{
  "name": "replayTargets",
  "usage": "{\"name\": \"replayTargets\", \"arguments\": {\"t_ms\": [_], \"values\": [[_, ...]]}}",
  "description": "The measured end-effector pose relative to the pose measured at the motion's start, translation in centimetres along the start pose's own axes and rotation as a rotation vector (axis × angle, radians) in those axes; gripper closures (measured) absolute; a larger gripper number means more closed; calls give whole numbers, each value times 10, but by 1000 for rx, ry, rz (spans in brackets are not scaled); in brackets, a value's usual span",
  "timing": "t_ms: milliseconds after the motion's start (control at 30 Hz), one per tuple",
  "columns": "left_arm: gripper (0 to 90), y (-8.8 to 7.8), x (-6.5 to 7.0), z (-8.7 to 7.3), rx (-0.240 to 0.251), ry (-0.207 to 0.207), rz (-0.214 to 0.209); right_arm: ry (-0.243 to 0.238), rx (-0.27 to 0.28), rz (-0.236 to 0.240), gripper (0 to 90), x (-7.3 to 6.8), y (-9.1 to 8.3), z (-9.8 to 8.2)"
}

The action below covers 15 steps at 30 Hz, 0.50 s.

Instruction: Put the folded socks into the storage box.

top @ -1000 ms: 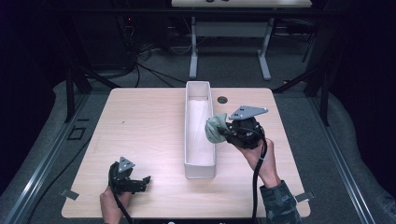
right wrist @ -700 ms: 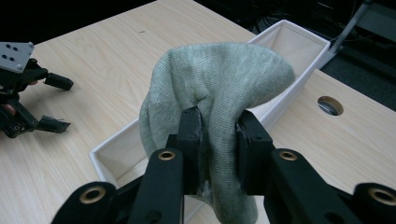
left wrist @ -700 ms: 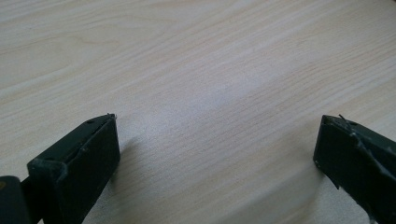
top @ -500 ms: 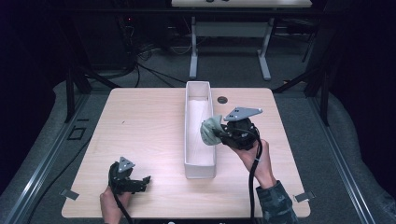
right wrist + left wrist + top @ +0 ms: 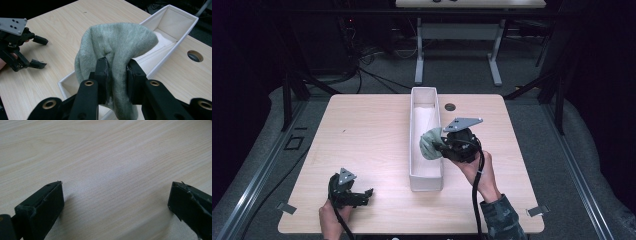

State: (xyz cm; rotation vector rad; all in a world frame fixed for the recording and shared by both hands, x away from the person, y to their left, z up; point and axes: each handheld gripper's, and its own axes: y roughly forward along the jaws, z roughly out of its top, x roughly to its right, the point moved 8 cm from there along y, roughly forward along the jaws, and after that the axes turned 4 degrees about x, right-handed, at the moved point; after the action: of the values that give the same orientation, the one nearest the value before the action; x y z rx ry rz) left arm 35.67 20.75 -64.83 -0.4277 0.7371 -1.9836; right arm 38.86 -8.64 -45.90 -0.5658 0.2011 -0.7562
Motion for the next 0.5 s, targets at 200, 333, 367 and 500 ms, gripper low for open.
{"name": "replayTargets", "arguments": {"t_ms": [200, 333, 367, 500], "values": [[2, 0, 0, 0, 0, 0, 0, 9, -25, 25, 735, -4, 8, -5], [2, 0, 0, 0, 0, 0, 0, 11, -41, 29, 733, -6, 13, -9], [2, 0, 0, 0, 0, 0, 0, 13, -53, 29, 733, -7, 14, -10], [2, 0, 0, 0, 0, 0, 0, 15, -63, 39, 732, -9, 19, -14]]}}
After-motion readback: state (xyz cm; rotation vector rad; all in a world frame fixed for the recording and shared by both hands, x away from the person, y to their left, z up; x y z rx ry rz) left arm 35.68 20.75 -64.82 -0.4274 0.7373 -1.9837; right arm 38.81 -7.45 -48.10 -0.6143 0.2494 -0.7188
